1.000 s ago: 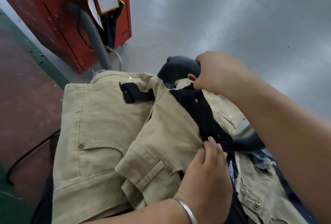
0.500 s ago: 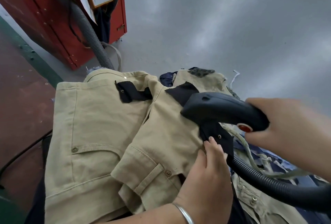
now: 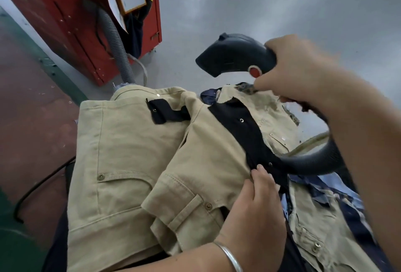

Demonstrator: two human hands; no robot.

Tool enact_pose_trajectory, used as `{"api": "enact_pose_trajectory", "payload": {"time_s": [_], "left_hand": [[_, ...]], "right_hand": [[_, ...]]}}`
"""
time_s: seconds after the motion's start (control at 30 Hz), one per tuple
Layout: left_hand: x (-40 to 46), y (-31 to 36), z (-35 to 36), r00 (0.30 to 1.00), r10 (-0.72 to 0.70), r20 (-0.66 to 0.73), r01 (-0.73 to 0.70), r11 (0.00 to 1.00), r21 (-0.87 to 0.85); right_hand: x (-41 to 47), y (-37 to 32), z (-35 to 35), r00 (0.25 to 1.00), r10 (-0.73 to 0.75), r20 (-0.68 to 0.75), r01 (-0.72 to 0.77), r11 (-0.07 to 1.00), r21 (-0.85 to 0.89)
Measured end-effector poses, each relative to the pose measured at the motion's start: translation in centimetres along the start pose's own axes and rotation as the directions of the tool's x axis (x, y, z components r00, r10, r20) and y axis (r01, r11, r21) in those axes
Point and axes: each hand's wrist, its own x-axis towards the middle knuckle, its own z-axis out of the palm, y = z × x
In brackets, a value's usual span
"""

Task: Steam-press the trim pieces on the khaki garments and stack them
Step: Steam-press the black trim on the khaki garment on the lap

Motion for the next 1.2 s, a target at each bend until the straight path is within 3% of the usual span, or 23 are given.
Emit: {"api": "enact_pose_trajectory", "payload": {"time_s": [0.1, 0.27, 0.4, 0.53, 0.63, 0.77, 0.83, 0.97, 1.2], "left_hand": [[0.2, 0.0, 0.0, 1.000, 0.003, -0.006, -0.003, 1.000, 0.000], [0.4, 0.5, 0.0, 1.000, 0.009, -0.018, -0.010, 0.998, -0.058], [0.5, 0.5, 0.1, 1.000, 0.026, -0.005, -0.026, 0.999, 0.022], [0.5, 0.4, 0.2, 0.999, 0.031, -0.027, -0.029, 0.998, 0.063], [0.5, 0.1, 0.6, 0.997, 0.029, -0.065, -0.022, 0.995, 0.098], [0.5, 0.5, 0.4, 1.000, -0.016, -0.001, 0.016, 0.991, -0.132], [0.4, 0.6, 0.3, 0.999, -0.033, -0.016, 0.029, 0.985, -0.169], [0.1, -0.1, 0.4, 0.996, -0.058, -0.073, 0.043, 0.981, -0.189], [0.1, -0.2, 0.9, 0.978, -0.029, -0.205, -0.009, 0.983, -0.184]], "right_hand": [[-4.5, 1.8, -2.2, 0.999, 0.015, 0.048, -0.017, 0.999, 0.044], [-10.7, 4.1, -2.0, 0.993, 0.077, 0.084, -0.066, 0.989, -0.132], [-10.8, 4.3, 0.0, 0.970, 0.165, 0.176, -0.124, 0.967, -0.222], [-8.0, 2.6, 1.3, 0.986, 0.110, 0.127, -0.074, 0.963, -0.258], [-4.1, 1.3, 2.8, 0.991, 0.091, 0.100, -0.067, 0.973, -0.223], [1.0, 0.5, 4.1, 0.988, 0.123, 0.091, -0.106, 0.980, -0.168], [1.8, 1.1, 3.5, 0.989, 0.140, 0.043, -0.135, 0.985, -0.107], [-1.7, 3.8, 0.2, 0.990, 0.138, -0.015, -0.137, 0.989, 0.062], [-12.9, 7.7, -0.1, 0.959, 0.283, 0.008, -0.282, 0.950, 0.135]]}}
